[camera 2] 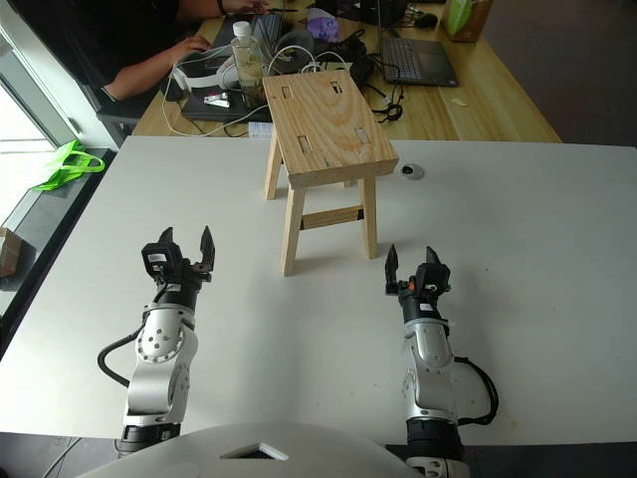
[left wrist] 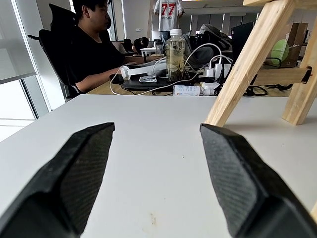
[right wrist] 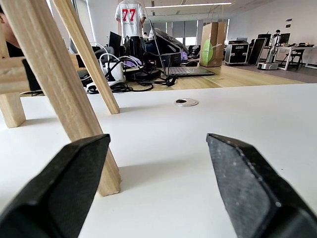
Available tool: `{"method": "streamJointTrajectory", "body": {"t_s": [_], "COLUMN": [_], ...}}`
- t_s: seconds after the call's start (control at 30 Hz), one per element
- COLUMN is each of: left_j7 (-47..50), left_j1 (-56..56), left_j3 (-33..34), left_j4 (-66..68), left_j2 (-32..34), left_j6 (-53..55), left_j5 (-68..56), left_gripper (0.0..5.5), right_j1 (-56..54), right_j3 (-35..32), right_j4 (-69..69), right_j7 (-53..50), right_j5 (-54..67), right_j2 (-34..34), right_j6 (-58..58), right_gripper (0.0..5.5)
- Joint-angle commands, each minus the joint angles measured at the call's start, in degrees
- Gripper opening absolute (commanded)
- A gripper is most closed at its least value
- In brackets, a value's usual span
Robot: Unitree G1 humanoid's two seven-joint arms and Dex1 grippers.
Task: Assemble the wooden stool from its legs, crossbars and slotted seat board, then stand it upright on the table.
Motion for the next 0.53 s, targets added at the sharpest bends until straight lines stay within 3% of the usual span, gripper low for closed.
{"method": "streamJointTrajectory", "body": {"t_s": [0.03,0.3,0.53], "left_j7": [-0.2,0.4,3.5], "left_j1": [-1.5,-3.8,-7.5], "left_j3": [-0.2,0.2,2.3], "left_j4": [0.8,1.8,-3.7], "left_j2": [0.6,-0.2,-3.7], "left_j6": [-0.6,0.2,11.4], "left_j5": [0.7,0.2,-2.8], "left_gripper": [3.22,3.22,3.22], "right_j1": [-1.1,-4.7,-5.6], "right_j3": [0.3,0.3,1.1], "right_j4": [1.1,0.5,-4.9], "right_j7": [-0.4,-1.0,-2.0], "right_j5": [-0.7,-1.4,-0.5], "right_j2": [0.2,-0.4,0.7], "right_j6": [-0.8,0.2,3.8], "right_gripper": [3.60,3.60,3.60]}}
